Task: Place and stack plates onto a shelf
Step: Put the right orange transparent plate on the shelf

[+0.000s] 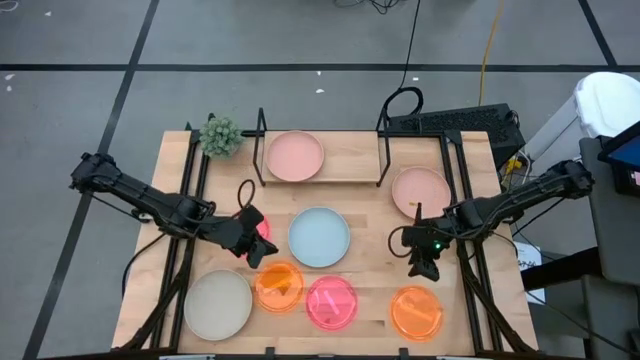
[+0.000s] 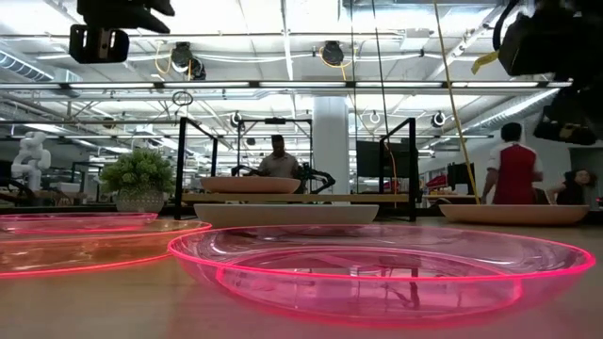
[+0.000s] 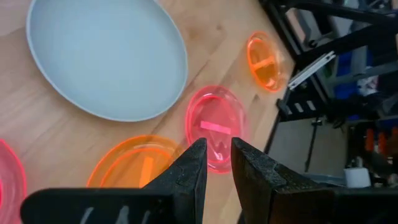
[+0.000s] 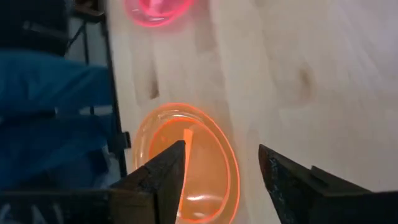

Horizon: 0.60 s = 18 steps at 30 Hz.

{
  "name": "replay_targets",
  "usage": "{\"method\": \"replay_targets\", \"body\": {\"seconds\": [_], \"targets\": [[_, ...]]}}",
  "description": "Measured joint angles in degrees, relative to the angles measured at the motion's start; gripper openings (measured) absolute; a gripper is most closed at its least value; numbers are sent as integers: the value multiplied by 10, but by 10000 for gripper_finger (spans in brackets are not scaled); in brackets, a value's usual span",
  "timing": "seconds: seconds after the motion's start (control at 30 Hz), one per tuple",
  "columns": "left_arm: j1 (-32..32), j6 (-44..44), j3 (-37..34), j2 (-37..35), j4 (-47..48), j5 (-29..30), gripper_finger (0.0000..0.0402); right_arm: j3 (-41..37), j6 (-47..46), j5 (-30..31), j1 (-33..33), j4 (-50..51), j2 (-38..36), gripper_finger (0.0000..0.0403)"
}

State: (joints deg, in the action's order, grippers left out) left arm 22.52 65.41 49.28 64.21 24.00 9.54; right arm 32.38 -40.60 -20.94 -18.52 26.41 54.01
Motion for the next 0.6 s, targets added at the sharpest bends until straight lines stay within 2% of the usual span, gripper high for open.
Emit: {"method": "replay_targets", "body": {"seconds": [0.17,0.3,0.6], "targets": [[0,-3,0,24,-9,1,76,-16,56,-4,-13,-42,0,187],[0,-3,0,41,-35,2,76,-34,51,-33,-25,-58,0,187],[3,-4,0,63,-87,21,76,-68,28,-58,-50,-72,0,186]]}}
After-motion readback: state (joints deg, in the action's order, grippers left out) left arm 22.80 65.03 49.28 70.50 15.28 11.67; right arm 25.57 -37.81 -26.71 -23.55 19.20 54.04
